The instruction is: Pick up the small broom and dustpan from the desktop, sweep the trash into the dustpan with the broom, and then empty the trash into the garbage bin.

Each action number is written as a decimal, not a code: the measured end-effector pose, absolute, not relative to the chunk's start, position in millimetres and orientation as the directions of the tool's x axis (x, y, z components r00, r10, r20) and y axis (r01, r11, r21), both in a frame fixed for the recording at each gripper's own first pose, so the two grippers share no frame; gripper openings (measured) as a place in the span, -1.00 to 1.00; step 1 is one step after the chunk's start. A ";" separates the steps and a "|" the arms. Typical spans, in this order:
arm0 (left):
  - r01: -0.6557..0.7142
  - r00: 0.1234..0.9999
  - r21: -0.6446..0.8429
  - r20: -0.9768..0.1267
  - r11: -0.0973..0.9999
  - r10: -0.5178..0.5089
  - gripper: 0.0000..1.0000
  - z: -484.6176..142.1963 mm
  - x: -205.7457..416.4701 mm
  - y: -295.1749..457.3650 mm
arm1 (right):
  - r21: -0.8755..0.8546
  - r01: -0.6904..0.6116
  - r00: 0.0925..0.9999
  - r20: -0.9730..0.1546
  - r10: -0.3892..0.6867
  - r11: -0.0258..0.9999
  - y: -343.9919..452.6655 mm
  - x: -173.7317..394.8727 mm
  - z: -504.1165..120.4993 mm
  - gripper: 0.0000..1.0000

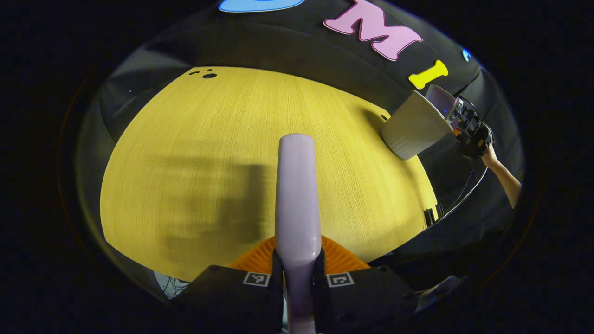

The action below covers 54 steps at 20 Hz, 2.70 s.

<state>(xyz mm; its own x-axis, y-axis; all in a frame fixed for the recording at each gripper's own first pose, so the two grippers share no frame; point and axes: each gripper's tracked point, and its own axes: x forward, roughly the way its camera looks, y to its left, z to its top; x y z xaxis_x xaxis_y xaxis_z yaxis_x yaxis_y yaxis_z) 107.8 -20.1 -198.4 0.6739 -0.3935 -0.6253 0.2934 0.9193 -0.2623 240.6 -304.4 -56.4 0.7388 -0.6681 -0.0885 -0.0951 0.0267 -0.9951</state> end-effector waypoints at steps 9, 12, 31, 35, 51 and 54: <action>0.286 0.710 -0.281 -0.580 0.916 -0.399 -0.40 -175.9 108.8 -21.6 | -0.863 0.147 0.666 -0.275 -0.693 0.484 -291.8 237.4 -59.3 -0.31; 0.270 0.728 -0.291 -0.562 0.918 -0.393 -0.40 -169.8 104.8 -17.6 | -0.757 0.239 0.665 -0.329 -0.671 0.608 -280.5 241.4 -55.6 -0.31; 0.175 0.792 -0.309 -0.520 0.935 -0.320 -0.40 -197.6 60.3 41.6 | -0.120 0.220 0.861 -0.442 -0.251 0.968 -72.4 259.9 -38.0 -0.37; 0.167 0.803 -0.300 -0.511 0.939 -0.306 -0.40 -196.0 67.4 42.9 | -0.051 0.090 0.849 -0.518 -0.104 0.995 5.4 260.6 -80.5 -0.31; 0.062 0.720 -0.016 -0.692 0.998 -0.056 -0.40 -234.1 161.4 53.9 | 0.033 -0.057 0.538 -0.841 0.058 0.998 83.2 261.2 -330.0 -0.30; 0.065 0.698 0.095 -0.716 0.993 0.023 -0.40 -233.5 161.3 53.0 | 0.030 -0.050 0.493 -0.868 0.051 0.998 85.6 260.2 -354.0 -0.30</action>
<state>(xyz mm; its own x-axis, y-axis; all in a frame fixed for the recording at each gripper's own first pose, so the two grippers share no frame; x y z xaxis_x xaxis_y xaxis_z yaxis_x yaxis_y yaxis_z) 161.3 53.0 -233.5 0.6979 0.0228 -0.7159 0.0651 0.9933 0.0951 260.2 85.6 -354.0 0.4933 0.0510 -0.8684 -0.0501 0.9983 0.0302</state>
